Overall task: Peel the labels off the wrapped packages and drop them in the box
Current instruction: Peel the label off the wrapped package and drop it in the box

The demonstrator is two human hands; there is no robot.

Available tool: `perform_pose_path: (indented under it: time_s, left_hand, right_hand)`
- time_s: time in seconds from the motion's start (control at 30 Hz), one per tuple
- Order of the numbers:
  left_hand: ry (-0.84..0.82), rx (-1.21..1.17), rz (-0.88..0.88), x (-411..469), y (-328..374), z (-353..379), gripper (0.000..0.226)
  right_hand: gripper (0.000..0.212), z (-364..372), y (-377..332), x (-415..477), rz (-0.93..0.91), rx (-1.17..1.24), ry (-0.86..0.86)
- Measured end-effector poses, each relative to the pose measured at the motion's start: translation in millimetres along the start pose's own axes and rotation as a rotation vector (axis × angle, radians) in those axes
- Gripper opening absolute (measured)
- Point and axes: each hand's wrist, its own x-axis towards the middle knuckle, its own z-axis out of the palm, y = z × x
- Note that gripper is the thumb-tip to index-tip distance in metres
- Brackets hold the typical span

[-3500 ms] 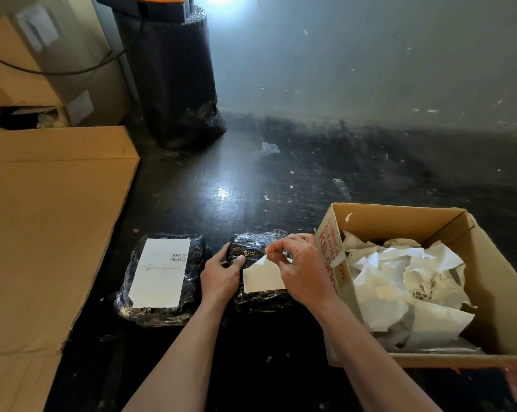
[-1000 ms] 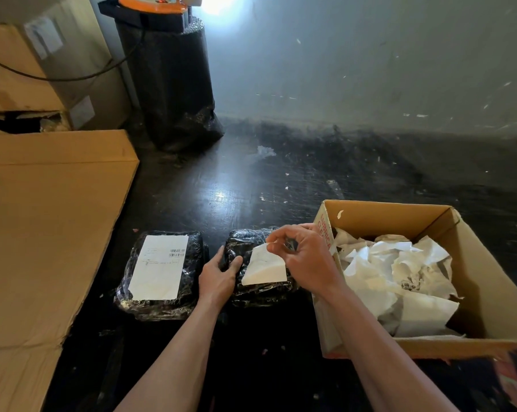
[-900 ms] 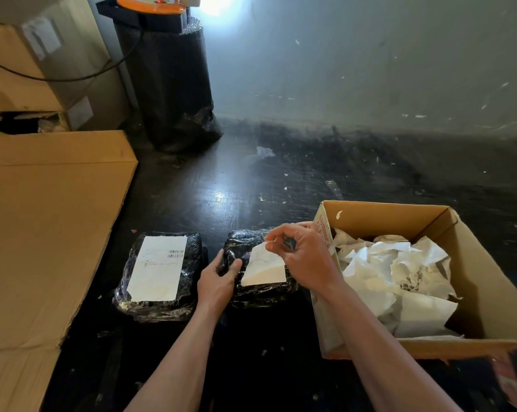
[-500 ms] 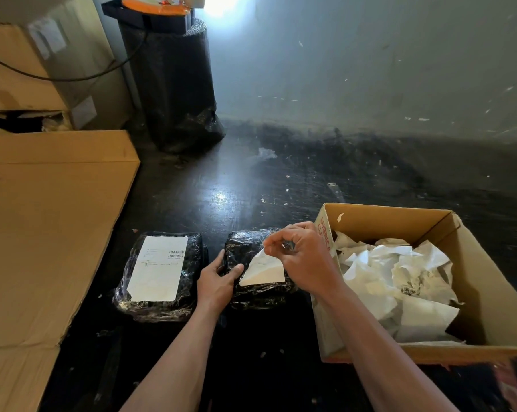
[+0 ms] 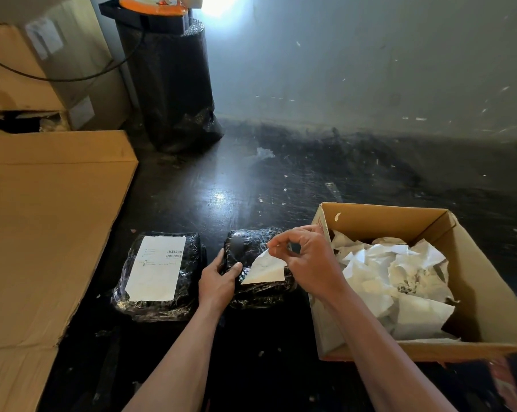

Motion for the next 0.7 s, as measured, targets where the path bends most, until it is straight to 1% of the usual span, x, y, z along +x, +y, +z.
perform_pose_path:
  time_s: [0.13, 0.23, 0.27, 0.37, 0.4, 0.43, 0.5, 0.57, 0.63, 0.7]
  left_hand:
    - [0.004, 0.012, -0.004, 1.5, 1.1, -0.9, 0.066]
    - [-0.005, 0.01, -0.014, 4.2, 2.0, -2.4, 0.067]
    - [-0.007, 0.021, -0.014, 4.0, 2.5, -3.2, 0.066]
    - [-0.034, 0.053, -0.009, 1.5, 1.3, -4.7, 0.068]
    - [-0.042, 0.066, -0.007, 1.3, 1.3, -4.8, 0.069]
    - [-0.049, 0.081, -0.009, 1.7, 2.1, -4.8, 0.07]
    - [-0.059, 0.097, -0.027, 3.9, 5.0, -4.5, 0.071]
    - [-0.079, 0.112, -0.029, 5.5, 7.3, -4.3, 0.071]
    - [-0.094, 0.123, -0.027, 5.9, 7.8, -4.4, 0.072]
    - [-0.104, 0.124, -0.032, 6.2, 6.9, -5.7, 0.072]
  right_hand:
    - [0.015, 0.6, -5.7, 1.2, -0.024, -0.013, 0.003]
    - [0.017, -1.1, -8.1, 1.7, -0.008, -0.039, -0.007]
    - [0.019, -3.1, -10.2, 2.0, -0.004, -0.02, -0.004]
    - [0.017, -25.9, -31.7, 11.4, 0.004, 0.196, 0.065]
    - [0.013, -36.7, -42.1, 17.5, -0.018, 0.186, 0.091]
    - [0.01, -46.5, -52.4, 23.3, -0.043, 0.12, 0.098]
    - [0.01, -57.2, -65.3, 32.6, -0.074, -0.022, 0.071]
    - [0.011, -55.2, -69.4, 34.4, -0.06, -0.104, 0.055]
    - [0.016, -50.1, -68.4, 30.8, -0.037, -0.112, 0.056]
    - [0.028, -49.1, -68.5, 25.9, -0.021, -0.093, 0.058]
